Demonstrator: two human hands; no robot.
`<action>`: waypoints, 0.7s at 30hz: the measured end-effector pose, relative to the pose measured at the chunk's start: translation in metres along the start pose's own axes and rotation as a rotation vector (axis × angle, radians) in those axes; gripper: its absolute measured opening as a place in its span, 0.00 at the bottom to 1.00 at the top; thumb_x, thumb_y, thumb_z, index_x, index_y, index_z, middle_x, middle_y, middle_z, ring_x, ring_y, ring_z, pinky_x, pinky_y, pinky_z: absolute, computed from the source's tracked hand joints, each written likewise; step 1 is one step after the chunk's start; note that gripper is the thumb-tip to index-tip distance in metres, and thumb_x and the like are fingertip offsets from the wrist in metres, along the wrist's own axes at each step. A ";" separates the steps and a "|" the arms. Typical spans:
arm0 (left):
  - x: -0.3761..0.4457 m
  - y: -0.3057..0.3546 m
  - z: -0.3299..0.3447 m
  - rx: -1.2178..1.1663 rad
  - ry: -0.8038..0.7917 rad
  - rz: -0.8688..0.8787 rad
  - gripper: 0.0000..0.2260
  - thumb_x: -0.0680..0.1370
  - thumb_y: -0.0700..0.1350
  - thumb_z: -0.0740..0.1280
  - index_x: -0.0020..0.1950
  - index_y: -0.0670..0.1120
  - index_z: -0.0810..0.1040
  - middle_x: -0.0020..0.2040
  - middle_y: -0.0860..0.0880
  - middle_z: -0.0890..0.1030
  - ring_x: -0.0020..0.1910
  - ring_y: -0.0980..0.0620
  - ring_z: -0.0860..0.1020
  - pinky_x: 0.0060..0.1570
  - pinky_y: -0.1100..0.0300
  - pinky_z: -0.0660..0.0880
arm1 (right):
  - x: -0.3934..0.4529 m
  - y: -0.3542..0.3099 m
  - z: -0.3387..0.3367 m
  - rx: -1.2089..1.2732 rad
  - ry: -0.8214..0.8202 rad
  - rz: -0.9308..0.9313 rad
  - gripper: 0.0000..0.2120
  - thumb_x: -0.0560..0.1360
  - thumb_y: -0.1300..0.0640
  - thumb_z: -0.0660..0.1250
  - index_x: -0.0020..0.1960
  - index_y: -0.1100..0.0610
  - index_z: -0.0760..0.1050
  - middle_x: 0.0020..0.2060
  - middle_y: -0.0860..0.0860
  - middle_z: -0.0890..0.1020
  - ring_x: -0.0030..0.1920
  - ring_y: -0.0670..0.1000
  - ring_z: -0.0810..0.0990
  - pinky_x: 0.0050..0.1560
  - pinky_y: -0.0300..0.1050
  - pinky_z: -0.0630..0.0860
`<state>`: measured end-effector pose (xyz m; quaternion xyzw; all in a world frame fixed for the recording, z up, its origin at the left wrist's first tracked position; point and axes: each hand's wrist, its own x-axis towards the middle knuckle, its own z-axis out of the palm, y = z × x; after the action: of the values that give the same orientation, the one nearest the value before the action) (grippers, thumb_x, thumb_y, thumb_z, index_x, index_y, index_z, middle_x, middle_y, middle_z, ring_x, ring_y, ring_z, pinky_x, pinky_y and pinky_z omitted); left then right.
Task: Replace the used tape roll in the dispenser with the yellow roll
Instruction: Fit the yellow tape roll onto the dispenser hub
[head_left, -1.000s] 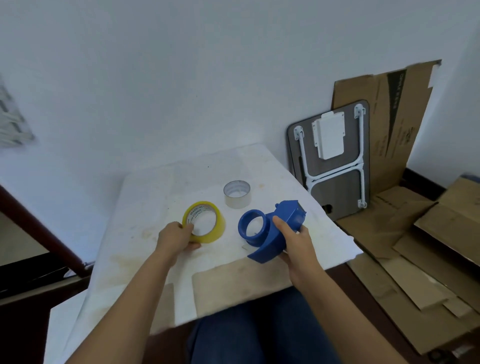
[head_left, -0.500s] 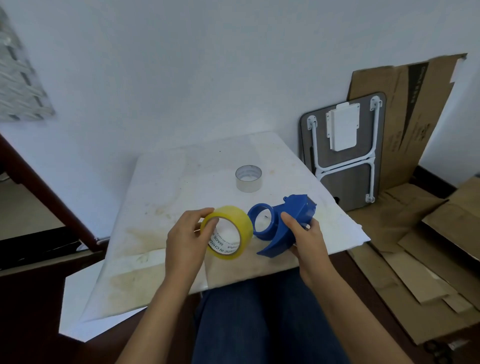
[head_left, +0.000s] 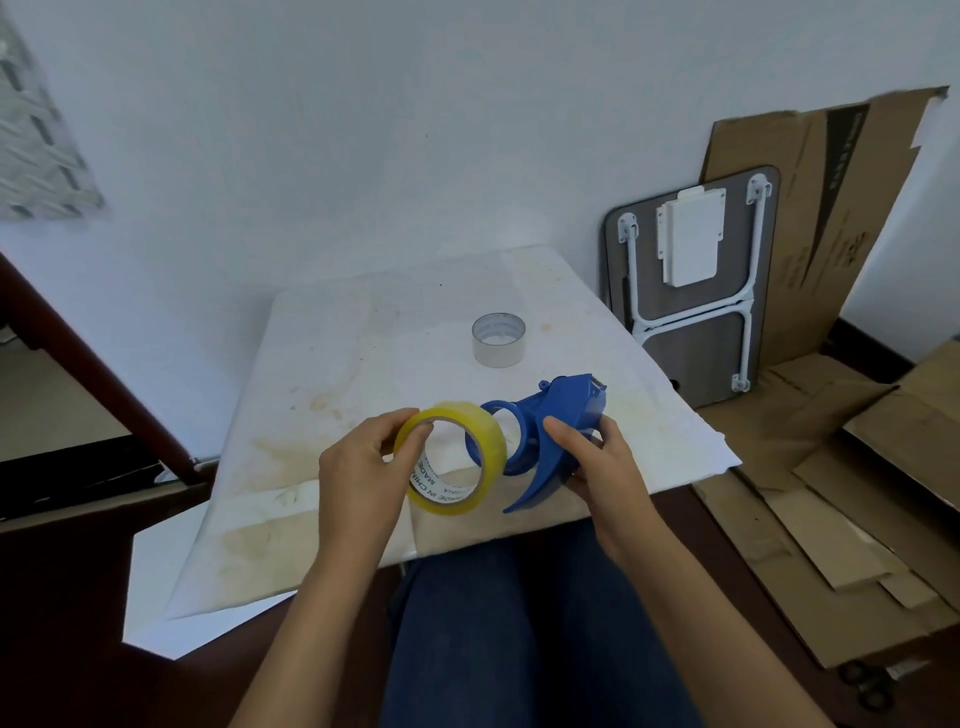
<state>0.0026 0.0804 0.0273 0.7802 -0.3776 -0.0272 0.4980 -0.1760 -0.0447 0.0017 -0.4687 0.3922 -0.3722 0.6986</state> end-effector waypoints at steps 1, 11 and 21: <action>-0.001 0.003 0.000 -0.002 -0.009 0.007 0.09 0.76 0.50 0.72 0.54 0.50 0.86 0.47 0.55 0.86 0.47 0.57 0.82 0.50 0.63 0.78 | 0.000 0.000 0.000 0.001 -0.014 0.004 0.25 0.73 0.54 0.72 0.67 0.53 0.70 0.58 0.54 0.82 0.57 0.53 0.82 0.53 0.46 0.80; -0.003 0.017 0.008 0.051 -0.076 0.043 0.05 0.76 0.50 0.71 0.49 0.52 0.85 0.42 0.58 0.84 0.43 0.60 0.81 0.42 0.69 0.74 | 0.000 0.004 -0.003 -0.031 -0.085 0.025 0.26 0.72 0.51 0.73 0.68 0.53 0.71 0.58 0.54 0.83 0.58 0.54 0.83 0.60 0.53 0.79; -0.001 0.016 0.011 0.135 -0.090 0.046 0.06 0.77 0.53 0.70 0.46 0.51 0.84 0.41 0.56 0.84 0.42 0.59 0.80 0.38 0.66 0.74 | -0.003 0.003 -0.003 -0.038 -0.173 -0.007 0.33 0.64 0.40 0.72 0.64 0.54 0.74 0.56 0.54 0.85 0.56 0.55 0.84 0.59 0.52 0.80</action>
<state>-0.0113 0.0689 0.0341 0.8011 -0.4184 -0.0254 0.4273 -0.1797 -0.0426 -0.0013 -0.5137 0.3358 -0.3253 0.7194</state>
